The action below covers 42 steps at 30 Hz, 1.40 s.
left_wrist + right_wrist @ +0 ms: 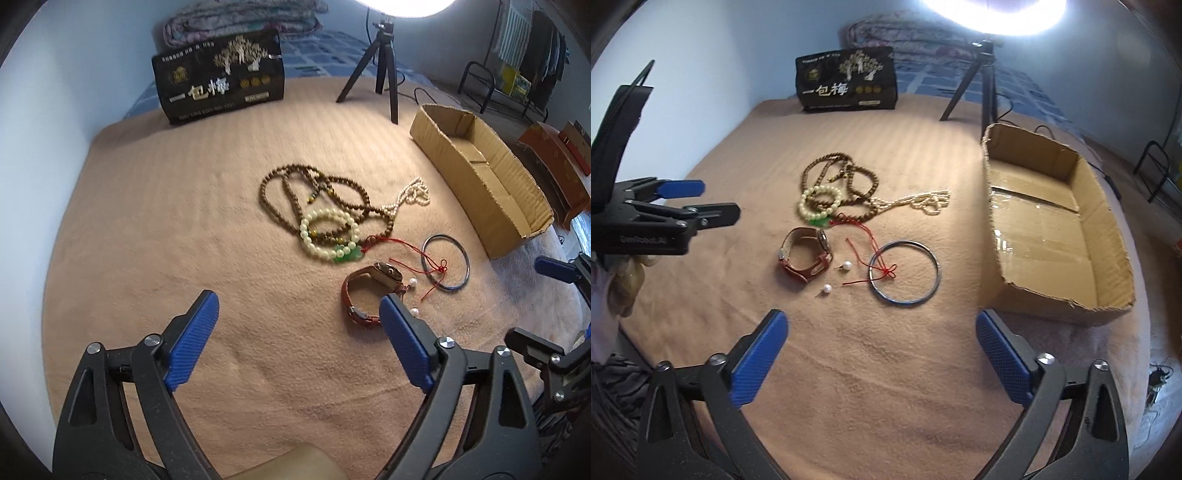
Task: Organize jewelry
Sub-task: 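Move the left tool to the red-strap watch and close on its strap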
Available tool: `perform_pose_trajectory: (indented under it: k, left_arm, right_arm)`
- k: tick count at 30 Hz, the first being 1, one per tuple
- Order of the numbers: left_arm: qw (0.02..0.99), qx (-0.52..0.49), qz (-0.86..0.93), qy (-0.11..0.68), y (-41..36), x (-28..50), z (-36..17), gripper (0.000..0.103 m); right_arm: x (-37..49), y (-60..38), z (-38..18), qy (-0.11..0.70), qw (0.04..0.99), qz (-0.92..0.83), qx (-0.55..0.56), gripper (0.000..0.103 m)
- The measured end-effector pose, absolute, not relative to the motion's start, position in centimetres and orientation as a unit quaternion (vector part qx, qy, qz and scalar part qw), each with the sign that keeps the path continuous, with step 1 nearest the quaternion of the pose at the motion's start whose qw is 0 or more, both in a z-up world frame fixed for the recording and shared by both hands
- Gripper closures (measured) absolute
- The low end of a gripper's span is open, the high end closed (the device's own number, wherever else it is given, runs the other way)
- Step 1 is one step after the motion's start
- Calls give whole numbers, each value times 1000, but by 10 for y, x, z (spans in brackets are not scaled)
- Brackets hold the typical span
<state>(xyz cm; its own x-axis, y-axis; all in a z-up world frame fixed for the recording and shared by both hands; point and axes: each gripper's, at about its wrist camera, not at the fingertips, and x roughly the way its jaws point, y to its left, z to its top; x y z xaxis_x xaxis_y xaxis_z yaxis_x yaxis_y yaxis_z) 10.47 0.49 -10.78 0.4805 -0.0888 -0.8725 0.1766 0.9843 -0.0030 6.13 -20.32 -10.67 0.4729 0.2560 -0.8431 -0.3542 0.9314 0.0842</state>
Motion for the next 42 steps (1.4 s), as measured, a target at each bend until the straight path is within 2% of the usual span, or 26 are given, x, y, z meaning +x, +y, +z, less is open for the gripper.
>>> perform_pose_trajectory:
  k: [4, 7, 8, 10, 15, 17, 24, 33, 35, 42]
  left_arm:
    - [848, 20, -77, 524, 10, 115, -119, 28]
    - [843, 16, -79, 531, 8, 118, -125, 30]
    - [842, 15, -81, 533, 7, 118, -127, 36]
    - [839, 13, -87, 538, 5, 120, -130, 39]
    - [832, 13, -100, 546, -2, 124, -139, 40]
    - [825, 4, -101, 556, -1, 128, -144, 48]
    - [819, -10, -103, 565, 0, 135, -154, 50]
    - [808, -21, -110, 578, -3, 142, -167, 56]
    - [807, -22, -113, 579, -4, 142, -168, 56]
    - [801, -25, -119, 586, -6, 143, -174, 61]
  right_arm:
    - [69, -197, -115, 497, 843, 198, -54, 22]
    - [76, -193, -123, 514, 829, 213, -49, 35]
    - [79, -192, -127, 522, 824, 216, -45, 40]
    - [83, -193, -132, 532, 818, 213, -43, 48]
    - [85, -199, -138, 544, 812, 210, -25, 52]
    - [86, -198, -139, 547, 809, 214, -23, 59]
    - [99, -195, -136, 540, 815, 212, -7, 60]
    - [130, -180, -135, 536, 819, 207, -16, 72]
    - [136, -175, -139, 539, 817, 206, -24, 77]
    - [159, -162, -151, 542, 815, 197, -47, 79]
